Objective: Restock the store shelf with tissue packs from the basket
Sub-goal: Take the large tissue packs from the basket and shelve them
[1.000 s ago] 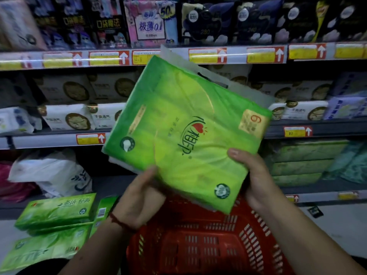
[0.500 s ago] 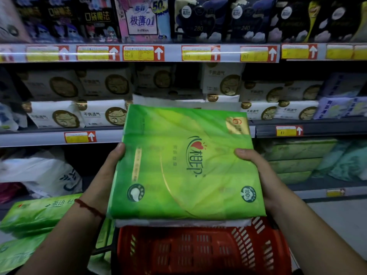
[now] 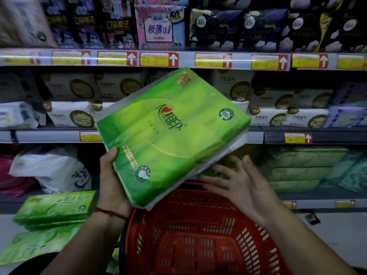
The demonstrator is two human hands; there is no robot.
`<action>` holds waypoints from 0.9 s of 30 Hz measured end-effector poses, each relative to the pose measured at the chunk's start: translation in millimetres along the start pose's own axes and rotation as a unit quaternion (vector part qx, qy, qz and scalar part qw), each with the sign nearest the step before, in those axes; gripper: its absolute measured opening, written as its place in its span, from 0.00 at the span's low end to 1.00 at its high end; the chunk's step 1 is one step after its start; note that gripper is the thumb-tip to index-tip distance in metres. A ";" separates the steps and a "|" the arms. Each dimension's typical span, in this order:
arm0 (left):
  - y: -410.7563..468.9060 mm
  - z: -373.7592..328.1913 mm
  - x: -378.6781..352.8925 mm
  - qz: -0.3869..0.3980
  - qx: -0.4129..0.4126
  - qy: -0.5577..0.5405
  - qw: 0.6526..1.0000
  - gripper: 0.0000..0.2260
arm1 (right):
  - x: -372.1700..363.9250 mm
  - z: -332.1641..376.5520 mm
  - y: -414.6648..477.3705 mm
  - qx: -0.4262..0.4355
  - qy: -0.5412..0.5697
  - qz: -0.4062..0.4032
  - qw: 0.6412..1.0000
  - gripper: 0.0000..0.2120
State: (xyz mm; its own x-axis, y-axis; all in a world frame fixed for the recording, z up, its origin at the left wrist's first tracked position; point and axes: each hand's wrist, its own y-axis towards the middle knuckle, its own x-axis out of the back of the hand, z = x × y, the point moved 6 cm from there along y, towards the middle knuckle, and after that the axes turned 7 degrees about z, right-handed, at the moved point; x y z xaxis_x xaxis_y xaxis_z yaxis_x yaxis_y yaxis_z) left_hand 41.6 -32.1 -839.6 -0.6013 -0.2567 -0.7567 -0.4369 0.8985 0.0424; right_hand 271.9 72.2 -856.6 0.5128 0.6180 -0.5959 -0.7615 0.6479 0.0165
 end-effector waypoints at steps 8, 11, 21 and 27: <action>-6.1 44.9 -3.0 0.116 0.136 0.021 0.984 0.51 | -5.1 6.0 4.5 0.101 -0.051 -0.124 0.986 0.45; -5.5 45.5 -1.7 0.102 0.123 -0.014 0.987 0.45 | 14.8 24.3 -0.5 0.097 -0.083 -0.148 0.981 0.39; 15.7 7.3 -0.2 0.138 0.069 0.210 0.965 0.33 | 38.2 29.4 -16.4 0.021 -0.093 -0.144 0.985 0.44; 16.8 22.1 -1.6 0.107 0.028 0.310 0.944 0.28 | 13.1 21.3 -16.4 0.091 -0.229 -0.172 0.954 0.41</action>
State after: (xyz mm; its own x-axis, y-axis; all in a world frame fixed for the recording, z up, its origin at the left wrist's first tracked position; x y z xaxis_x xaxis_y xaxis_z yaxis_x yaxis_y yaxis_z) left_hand 50.0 -8.7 -852.1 -0.9558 -0.2102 -0.2056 -0.2348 0.9666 0.1031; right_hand 299.6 79.1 -847.6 0.8710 0.4580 -0.1778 -0.4574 0.8880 0.0466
